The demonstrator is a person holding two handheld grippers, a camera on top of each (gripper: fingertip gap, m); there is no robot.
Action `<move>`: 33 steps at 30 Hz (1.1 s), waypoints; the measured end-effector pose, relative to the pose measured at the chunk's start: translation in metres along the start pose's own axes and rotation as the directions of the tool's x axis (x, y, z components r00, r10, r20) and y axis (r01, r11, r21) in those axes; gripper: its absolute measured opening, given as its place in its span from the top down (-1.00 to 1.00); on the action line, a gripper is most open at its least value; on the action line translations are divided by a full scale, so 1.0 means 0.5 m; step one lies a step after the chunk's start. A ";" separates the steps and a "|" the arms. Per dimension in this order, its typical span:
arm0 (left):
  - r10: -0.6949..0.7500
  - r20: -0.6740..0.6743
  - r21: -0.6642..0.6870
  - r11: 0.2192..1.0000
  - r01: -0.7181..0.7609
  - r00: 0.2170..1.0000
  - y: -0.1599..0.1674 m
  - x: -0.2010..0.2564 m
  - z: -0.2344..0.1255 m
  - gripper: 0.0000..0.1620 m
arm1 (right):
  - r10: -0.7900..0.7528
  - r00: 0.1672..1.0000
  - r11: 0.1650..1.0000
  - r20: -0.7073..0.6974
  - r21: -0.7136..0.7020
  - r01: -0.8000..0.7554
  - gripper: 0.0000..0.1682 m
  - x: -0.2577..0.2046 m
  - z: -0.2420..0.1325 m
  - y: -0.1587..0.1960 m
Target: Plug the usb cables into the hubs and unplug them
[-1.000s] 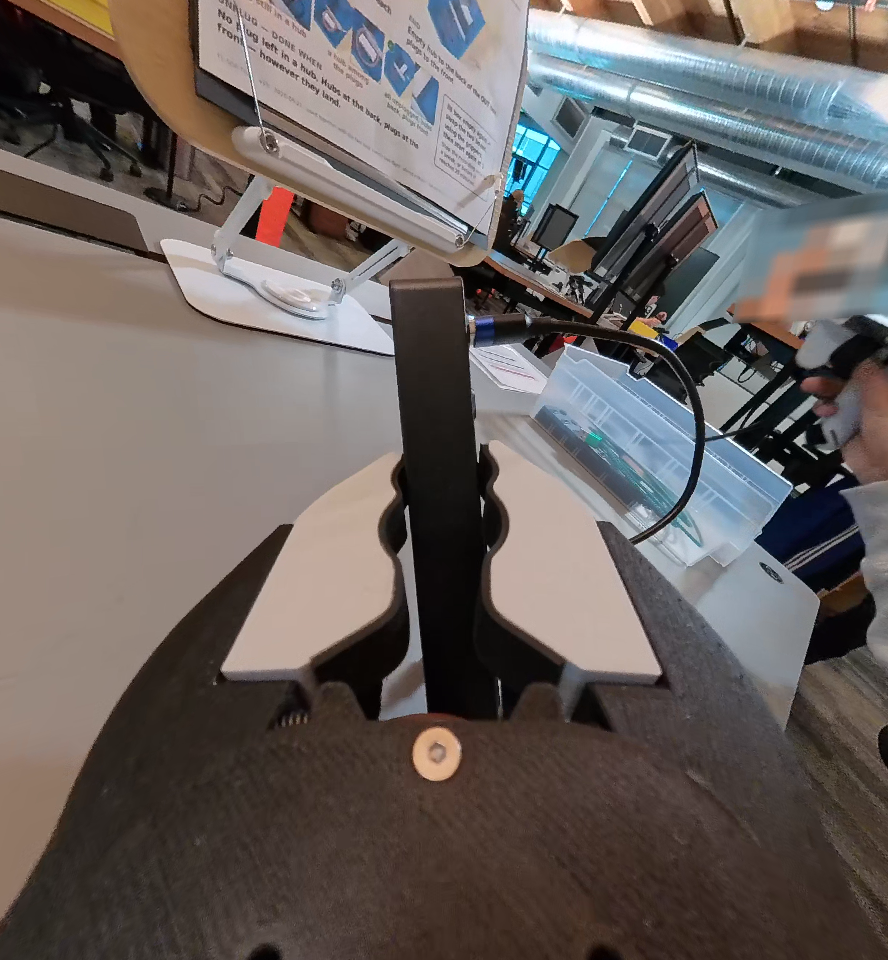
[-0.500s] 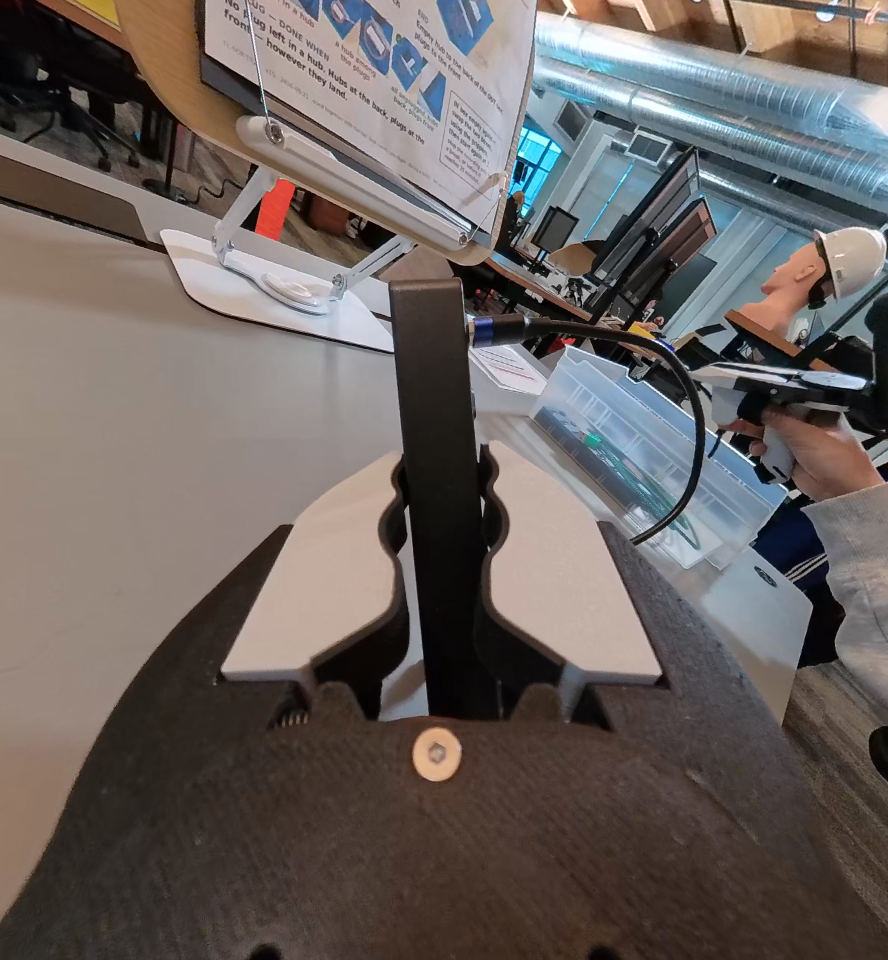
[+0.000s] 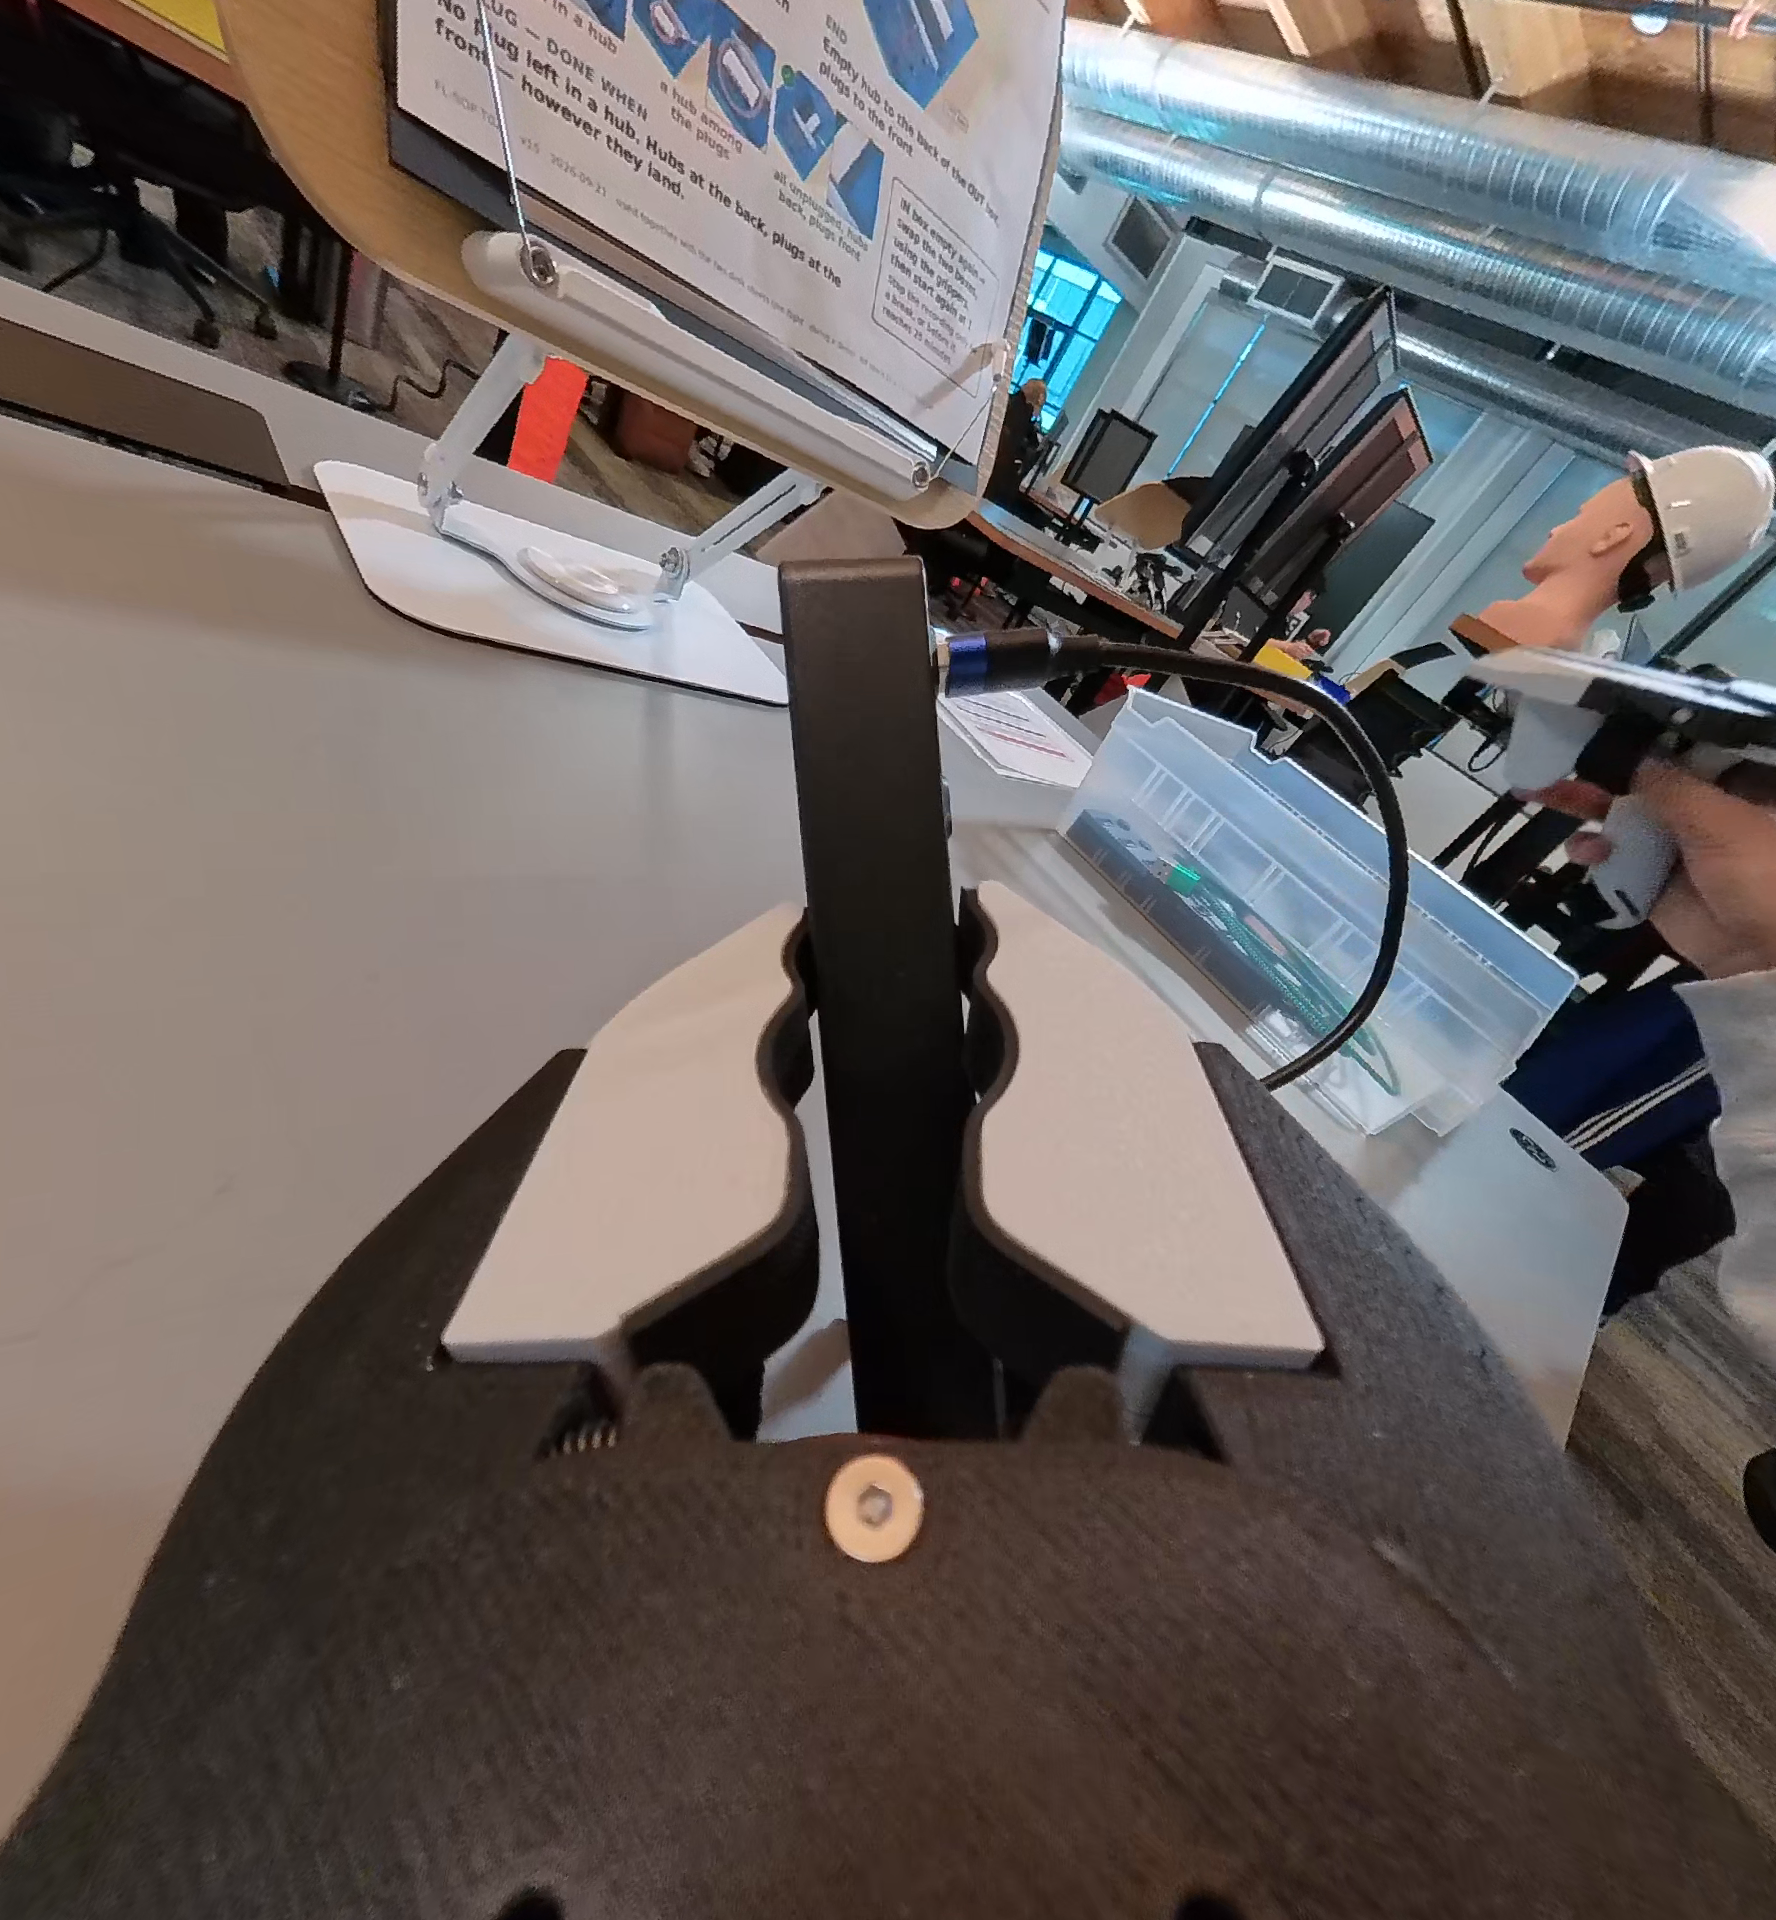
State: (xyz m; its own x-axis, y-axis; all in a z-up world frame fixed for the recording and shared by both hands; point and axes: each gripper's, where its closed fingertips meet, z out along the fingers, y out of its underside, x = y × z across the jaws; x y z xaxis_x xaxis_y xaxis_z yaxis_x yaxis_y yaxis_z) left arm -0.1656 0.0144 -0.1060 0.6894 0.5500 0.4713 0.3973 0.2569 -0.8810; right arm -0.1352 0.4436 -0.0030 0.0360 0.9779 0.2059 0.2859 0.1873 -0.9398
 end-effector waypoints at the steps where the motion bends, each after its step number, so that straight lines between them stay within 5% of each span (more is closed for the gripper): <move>1: 0.002 0.000 0.000 1.000 -0.002 1.000 0.000 0.000 0.000 0.67 | -0.010 1.000 0.999 0.027 0.032 0.009 0.57 -0.023 -0.007 -0.022; 9: 0.064 -0.003 0.004 0.998 -0.064 0.998 -0.002 0.016 -0.002 0.67 | -0.310 0.890 0.916 0.335 0.356 0.185 0.60 -0.402 -0.095 -0.178; 16: 0.242 -0.024 -0.002 0.970 -0.242 0.970 0.005 0.067 -0.001 0.67 | -0.660 0.663 0.744 0.354 0.435 0.508 0.68 -0.705 -0.138 -0.101; 22: 0.489 -0.043 0.002 0.872 -0.490 0.871 0.026 0.139 -0.003 0.67 | -0.732 0.595 0.680 0.334 0.412 0.606 0.80 -0.755 -0.122 -0.050; 32: 0.564 -0.054 0.000 0.825 -0.565 0.824 0.034 0.161 -0.004 0.66 | -0.829 0.530 0.557 0.179 0.355 0.751 0.91 -0.744 -0.105 -0.032; 33: 0.566 -0.060 -0.005 0.823 -0.567 0.822 0.032 0.165 -0.003 0.53 | -0.831 0.528 0.553 0.176 0.355 0.753 0.91 -0.745 -0.106 -0.032</move>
State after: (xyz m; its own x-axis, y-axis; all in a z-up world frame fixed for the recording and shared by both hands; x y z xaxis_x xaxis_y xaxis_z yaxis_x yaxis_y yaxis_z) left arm -0.1015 0.0625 -0.0811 0.8278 0.5503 -0.1089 -0.0610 -0.1047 -0.9926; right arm -0.1024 0.0715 -0.0503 -0.3869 0.3767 0.8417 -0.1549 0.8732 -0.4620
